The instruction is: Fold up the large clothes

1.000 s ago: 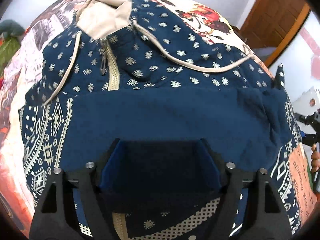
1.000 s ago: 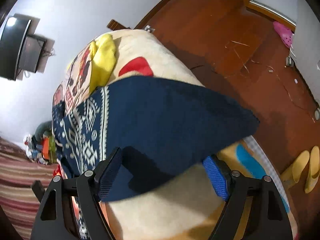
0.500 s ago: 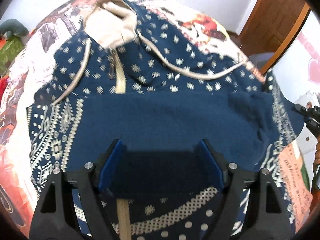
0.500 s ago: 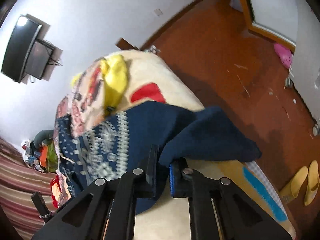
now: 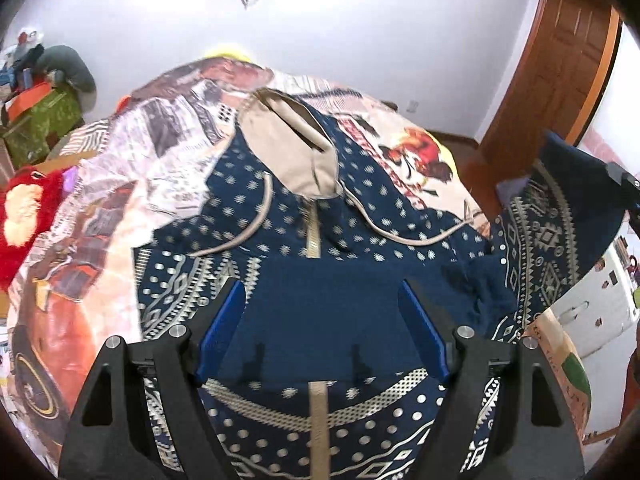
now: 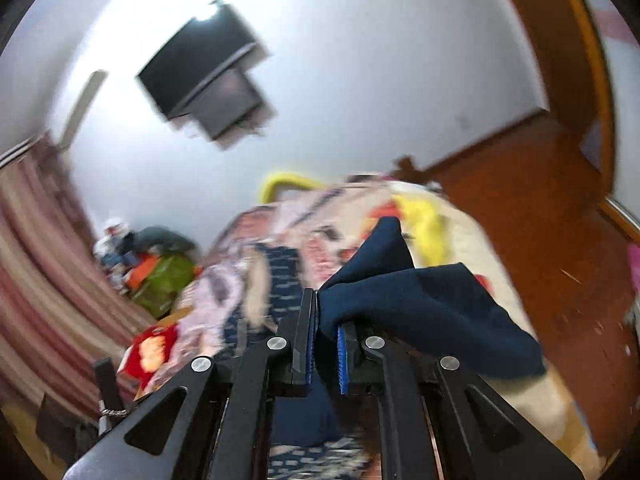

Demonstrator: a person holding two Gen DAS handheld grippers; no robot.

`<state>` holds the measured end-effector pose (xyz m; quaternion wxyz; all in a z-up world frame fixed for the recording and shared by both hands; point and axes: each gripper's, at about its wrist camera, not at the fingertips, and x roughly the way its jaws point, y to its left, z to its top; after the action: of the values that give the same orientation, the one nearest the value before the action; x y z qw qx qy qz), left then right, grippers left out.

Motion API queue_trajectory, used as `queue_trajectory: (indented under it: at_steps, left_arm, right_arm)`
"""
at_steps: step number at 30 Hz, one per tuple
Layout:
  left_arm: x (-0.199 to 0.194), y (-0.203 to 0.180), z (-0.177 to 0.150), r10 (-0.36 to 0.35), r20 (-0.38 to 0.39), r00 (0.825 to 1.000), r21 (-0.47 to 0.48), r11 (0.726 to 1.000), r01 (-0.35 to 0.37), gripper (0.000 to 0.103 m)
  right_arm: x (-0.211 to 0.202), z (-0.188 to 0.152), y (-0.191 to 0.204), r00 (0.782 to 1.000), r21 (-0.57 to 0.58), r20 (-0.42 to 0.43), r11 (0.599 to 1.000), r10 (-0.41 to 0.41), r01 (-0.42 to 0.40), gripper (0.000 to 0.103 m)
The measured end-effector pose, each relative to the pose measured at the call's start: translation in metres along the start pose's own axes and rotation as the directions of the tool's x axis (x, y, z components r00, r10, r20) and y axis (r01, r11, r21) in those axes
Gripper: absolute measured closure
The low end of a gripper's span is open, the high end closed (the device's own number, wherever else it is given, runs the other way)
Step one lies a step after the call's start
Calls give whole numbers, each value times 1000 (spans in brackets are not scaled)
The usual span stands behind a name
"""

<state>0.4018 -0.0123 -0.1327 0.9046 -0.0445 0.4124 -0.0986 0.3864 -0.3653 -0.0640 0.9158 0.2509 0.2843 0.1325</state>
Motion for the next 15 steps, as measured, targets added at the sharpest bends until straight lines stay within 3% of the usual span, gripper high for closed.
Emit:
queue_trajectory:
  at_steps: [5, 9, 11, 15]
  left_arm:
    - [-16, 24, -9, 21, 27, 999, -12, 1000, -20, 24]
    - [-21, 48, -22, 51, 14, 999, -29, 998, -51, 24]
    - [-21, 59, -28, 61, 2, 998, -41, 997, -61, 24]
    - [-23, 79, -38, 79, -11, 997, -69, 994, -80, 24]
  right_arm:
    - [48, -24, 60, 995, -86, -87, 995, 41, -48, 96]
    - [108, -58, 81, 971, -108, -239, 993, 15, -42, 96]
    - [137, -78, 82, 943, -101, -332, 994, -5, -30, 96]
    - [180, -125, 75, 863, -98, -501, 995, -61, 14, 96]
